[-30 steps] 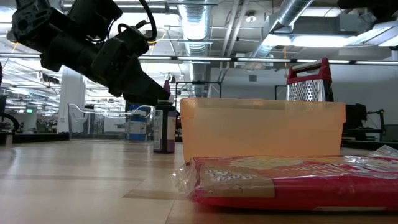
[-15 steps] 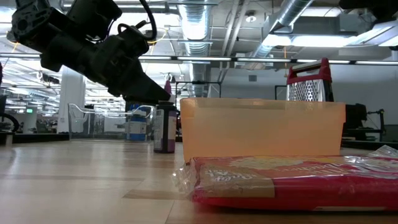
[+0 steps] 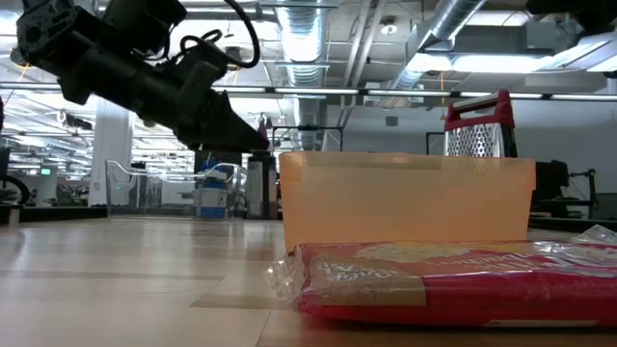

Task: Pick & Place Food Item
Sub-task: Put the left violet food coloring bottle into the transparent bin

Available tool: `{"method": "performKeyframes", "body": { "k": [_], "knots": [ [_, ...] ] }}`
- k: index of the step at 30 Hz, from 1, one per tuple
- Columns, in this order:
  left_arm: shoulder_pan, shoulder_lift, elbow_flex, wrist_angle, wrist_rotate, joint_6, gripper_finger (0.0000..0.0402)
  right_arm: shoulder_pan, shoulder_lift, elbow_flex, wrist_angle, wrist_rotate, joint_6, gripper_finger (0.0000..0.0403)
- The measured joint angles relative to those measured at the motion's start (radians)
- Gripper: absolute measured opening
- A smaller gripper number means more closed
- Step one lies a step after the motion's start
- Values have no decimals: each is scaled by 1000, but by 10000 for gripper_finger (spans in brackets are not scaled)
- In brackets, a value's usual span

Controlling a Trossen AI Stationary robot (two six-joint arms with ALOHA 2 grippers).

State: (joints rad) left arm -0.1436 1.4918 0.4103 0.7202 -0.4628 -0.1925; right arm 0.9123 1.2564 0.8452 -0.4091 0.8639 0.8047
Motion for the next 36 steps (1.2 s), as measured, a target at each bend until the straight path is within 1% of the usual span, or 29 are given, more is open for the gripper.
{"method": "performKeyframes", "body": {
  "k": [4, 9, 12, 15, 17, 19, 21, 25, 28, 31, 34, 36],
  "knots": [
    [0, -92, 0, -43, -142, 7, 104, 0, 0, 0, -1, 0, 0, 195],
    [0, -282, 0, -168, -362, 19, 104, 3, 0, 0, -1, 0, 0, 195],
    [0, -399, 0, -228, -465, 52, 104, 3, 0, 0, -1, 0, 0, 195],
    [4, -503, 0, -286, -602, 89, 104, 3, 0, 0, -2, 0, 0, 195],
    [25, -563, 0, -322, -691, 94, 104, 3, 0, 0, -2, 0, 0, 195],
    [69, -614, 0, -360, -736, 93, 104, 3, 0, 0, -1, 0, 0, 195],
    [128, -646, 0, -386, -725, 91, 104, 3, 0, 0, -2, 0, 0, 195],
    [265, -662, 0, -432, -625, 78, 104, 3, 0, 0, -1, 0, 0, 195],
    [382, -655, 0, -518, -592, 19, 104, 3, 0, 0, -1, 0, 0, 195],
    [528, -649, 0, -592, -481, -55, 104, 3, 0, 0, -2, 0, -1, 195],
    [666, -610, 0, -593, -352, -78, 104, 2, 0, 0, -2, 0, -9, 195],
    [745, -576, 0, -570, -300, -78, 104, 2, 0, 0, -2, 0, -11, 195]
  ]
}}
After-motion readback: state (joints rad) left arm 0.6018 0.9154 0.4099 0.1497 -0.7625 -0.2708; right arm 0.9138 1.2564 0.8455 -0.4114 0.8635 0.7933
